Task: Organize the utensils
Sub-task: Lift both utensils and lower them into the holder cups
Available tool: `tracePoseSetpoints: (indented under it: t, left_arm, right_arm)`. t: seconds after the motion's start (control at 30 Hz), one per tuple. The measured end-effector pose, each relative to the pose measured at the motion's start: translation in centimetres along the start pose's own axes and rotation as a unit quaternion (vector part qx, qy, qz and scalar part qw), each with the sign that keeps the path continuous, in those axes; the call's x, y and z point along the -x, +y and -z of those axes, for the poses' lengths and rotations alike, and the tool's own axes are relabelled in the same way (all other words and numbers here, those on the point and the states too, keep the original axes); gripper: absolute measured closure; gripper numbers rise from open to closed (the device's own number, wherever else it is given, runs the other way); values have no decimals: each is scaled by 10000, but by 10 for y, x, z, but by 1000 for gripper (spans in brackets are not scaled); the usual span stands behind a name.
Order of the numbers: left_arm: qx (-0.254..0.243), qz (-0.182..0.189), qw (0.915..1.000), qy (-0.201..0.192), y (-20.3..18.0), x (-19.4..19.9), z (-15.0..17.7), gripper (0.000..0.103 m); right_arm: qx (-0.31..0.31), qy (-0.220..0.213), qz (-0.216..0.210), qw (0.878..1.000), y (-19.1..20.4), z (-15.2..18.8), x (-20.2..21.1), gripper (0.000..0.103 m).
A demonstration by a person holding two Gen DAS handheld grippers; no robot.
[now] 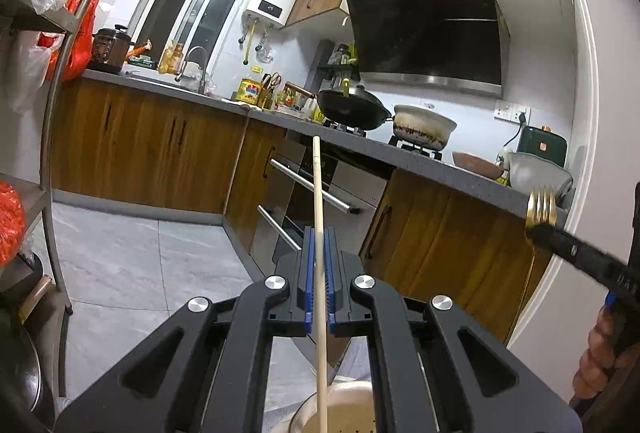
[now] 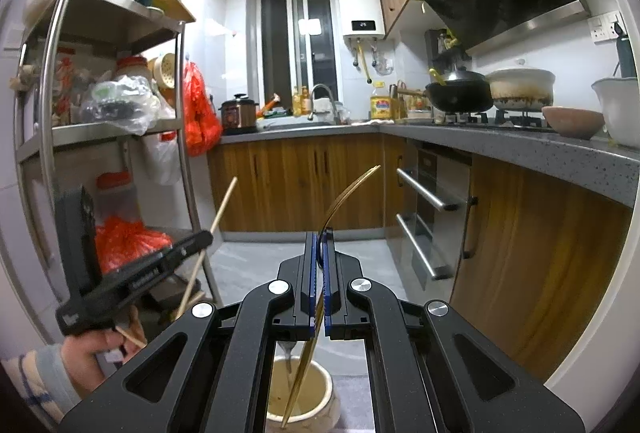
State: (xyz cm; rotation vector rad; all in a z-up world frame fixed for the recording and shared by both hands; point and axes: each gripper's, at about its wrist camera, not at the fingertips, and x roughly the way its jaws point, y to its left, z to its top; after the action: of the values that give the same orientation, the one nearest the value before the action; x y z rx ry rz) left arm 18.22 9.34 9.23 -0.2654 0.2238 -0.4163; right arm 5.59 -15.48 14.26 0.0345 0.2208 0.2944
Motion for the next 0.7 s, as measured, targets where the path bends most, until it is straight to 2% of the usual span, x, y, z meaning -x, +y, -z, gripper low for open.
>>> tracePoseSetpoints:
  t: [0.37, 0.7]
  left_arm:
    - [-38, 102, 9999, 132, 9, 10, 7, 99]
    - [-164, 167, 9992, 332, 5, 13, 14, 99]
  right_arm:
    - [-76, -75, 146, 9998, -3, -4, -9, 100]
    - [21, 704, 63, 9975, 3, 34, -43, 99]
